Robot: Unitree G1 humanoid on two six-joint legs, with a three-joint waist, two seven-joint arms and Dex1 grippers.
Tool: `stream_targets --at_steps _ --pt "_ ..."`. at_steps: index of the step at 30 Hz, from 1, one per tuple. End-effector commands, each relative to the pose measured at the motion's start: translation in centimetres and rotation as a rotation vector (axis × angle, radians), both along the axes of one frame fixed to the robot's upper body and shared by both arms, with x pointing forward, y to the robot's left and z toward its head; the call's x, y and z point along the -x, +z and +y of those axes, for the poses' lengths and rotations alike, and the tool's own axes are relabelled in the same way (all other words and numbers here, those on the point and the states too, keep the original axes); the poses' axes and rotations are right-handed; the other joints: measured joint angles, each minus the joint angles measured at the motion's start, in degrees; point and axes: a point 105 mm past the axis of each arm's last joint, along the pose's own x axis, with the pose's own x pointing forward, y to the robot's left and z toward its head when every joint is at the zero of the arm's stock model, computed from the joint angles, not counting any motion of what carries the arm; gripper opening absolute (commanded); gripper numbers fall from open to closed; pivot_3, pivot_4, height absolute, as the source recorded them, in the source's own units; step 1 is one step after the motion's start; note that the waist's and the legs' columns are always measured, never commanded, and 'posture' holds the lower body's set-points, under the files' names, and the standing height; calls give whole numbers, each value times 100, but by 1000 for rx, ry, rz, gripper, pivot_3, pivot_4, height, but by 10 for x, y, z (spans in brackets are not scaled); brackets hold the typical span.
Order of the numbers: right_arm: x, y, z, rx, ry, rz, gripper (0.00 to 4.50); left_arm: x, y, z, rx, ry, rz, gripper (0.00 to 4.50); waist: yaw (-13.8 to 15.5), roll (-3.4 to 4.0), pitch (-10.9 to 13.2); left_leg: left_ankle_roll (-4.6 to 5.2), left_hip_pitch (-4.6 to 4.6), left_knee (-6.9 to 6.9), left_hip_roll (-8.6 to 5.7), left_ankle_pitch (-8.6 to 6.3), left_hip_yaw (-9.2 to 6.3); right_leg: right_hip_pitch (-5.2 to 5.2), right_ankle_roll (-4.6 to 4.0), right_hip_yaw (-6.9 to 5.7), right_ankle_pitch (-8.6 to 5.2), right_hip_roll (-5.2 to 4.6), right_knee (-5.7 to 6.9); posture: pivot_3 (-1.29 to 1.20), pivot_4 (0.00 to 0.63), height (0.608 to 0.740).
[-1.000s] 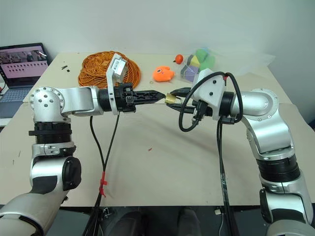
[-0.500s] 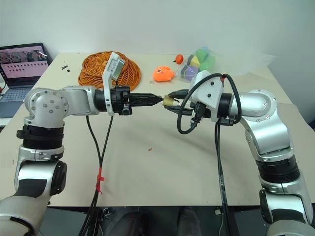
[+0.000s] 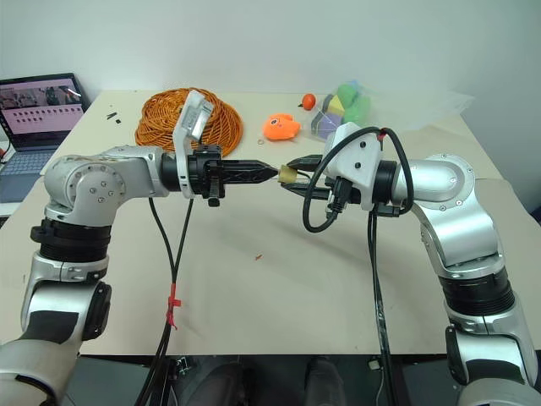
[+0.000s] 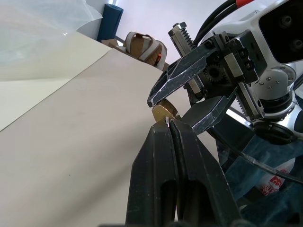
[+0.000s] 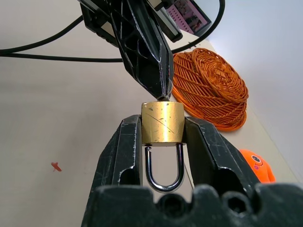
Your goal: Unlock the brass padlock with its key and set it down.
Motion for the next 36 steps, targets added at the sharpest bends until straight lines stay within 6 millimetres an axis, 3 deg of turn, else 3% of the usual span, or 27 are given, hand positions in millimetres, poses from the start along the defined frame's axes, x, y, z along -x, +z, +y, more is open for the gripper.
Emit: stream_targets --at_steps 1,3,11,16,29,32,36 --pt "7 22 -1 -29 0 -87 939 -15 -5 3 42 93 226 585 7 0 0 1 0 4 -1 0 -3 2 1 -2 -1 0 3 0 150 740" --pt "7 22 -1 -29 -1 -87 939 -15 -3 3 66 100 271 1140 -4 0 0 3 0 7 -1 -1 -3 2 1 -3 -1 -1 3 0 150 740" --pt "5 21 -1 -25 0 -87 939 -14 6 4 143 98 396 4237 -10 -1 0 -1 0 8 -1 1 -3 1 2 -3 -1 -1 6 0 150 740" --pt "4 19 -2 -22 -4 -83 939 -8 12 -1 175 61 414 4237 -6 -1 0 -2 -1 10 -1 1 -3 1 2 -3 -1 -2 4 0 150 740" --pt "4 18 -2 -16 -7 -85 939 -3 4 -13 152 41 441 4237 -2 -1 0 -5 -1 9 -4 1 -3 0 1 0 -1 -5 6 0 150 740" --pt "5 19 -1 -15 -10 -88 939 -3 5 -14 151 36 444 3573 -1 -1 0 -5 -1 9 -6 1 -3 0 1 0 -1 -7 6 0 150 740" --pt "6 19 -2 -16 -12 -92 939 -2 2 -16 136 33 439 1986 -1 -1 0 -5 -1 9 -7 1 -3 0 1 0 -1 -7 6 0 150 740"
